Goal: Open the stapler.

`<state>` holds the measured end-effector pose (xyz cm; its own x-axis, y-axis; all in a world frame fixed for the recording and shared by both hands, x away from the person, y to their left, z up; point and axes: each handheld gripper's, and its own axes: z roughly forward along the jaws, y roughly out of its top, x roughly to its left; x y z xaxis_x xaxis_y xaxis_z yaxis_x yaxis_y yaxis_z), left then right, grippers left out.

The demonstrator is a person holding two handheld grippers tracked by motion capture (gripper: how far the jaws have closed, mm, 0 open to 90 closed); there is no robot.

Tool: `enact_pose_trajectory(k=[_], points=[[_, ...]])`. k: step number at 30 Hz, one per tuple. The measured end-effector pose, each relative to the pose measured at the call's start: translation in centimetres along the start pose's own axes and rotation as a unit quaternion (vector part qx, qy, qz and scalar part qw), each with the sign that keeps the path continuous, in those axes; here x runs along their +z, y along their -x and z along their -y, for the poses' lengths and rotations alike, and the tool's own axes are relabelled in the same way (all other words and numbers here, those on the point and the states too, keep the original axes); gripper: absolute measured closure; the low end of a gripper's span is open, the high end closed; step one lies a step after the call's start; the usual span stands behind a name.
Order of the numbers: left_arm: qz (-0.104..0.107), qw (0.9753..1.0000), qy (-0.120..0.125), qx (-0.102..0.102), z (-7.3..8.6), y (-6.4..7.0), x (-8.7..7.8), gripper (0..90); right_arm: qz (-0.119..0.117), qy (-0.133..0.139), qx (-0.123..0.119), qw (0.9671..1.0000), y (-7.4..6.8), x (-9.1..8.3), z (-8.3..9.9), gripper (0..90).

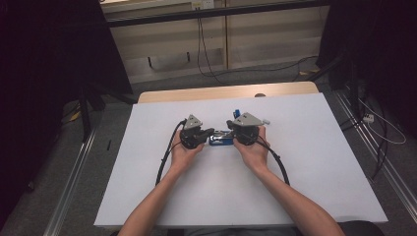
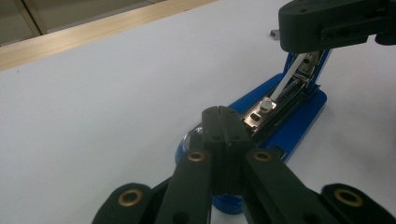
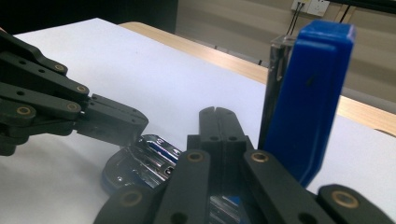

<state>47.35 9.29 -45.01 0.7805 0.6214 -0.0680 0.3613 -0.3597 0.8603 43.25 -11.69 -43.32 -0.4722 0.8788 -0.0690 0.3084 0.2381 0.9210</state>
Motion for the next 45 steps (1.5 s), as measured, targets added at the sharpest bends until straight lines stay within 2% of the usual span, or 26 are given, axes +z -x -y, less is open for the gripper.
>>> enact_pose_trajectory(k=[4,10,14,24,26,33,39,45], points=[[-0.001,1.0000,0.000,0.001,0.0,0.0,0.0,90.0,0.006,0.005,-0.002,1.0000,0.1,-0.3,-0.1,90.0],[-0.001,1.0000,0.000,0.001,0.0,0.0,0.0,90.0,0.014,0.003,0.013,0.9998,1.6,-0.9,0.0,90.0],[-0.001,1.0000,0.000,0.001,0.0,0.0,0.0,90.0,0.019,0.004,0.016,0.9997,2.0,-1.1,0.3,90.0],[-0.002,1.0000,0.002,0.003,0.0,0.1,0.0,90.0,0.033,-0.006,0.000,0.9995,2.6,-1.7,0.7,90.0],[-0.002,1.0000,0.002,0.002,0.0,0.1,0.0,90.0,0.034,-0.005,0.011,0.9993,3.1,-2.0,0.9,90.0],[-0.003,1.0000,0.000,-0.001,0.0,0.1,0.0,90.0,0.031,-0.001,0.001,0.9995,3.5,-2.8,0.8,90.0],[-0.002,1.0000,-0.001,-0.004,0.0,0.1,0.0,90.0,0.043,-0.001,0.000,0.9991,4.1,-3.4,1.4,90.0],[-0.002,1.0000,-0.001,-0.004,0.0,0.1,0.0,90.0,0.042,0.004,0.013,0.9990,4.9,-4.0,1.5,90.0]])
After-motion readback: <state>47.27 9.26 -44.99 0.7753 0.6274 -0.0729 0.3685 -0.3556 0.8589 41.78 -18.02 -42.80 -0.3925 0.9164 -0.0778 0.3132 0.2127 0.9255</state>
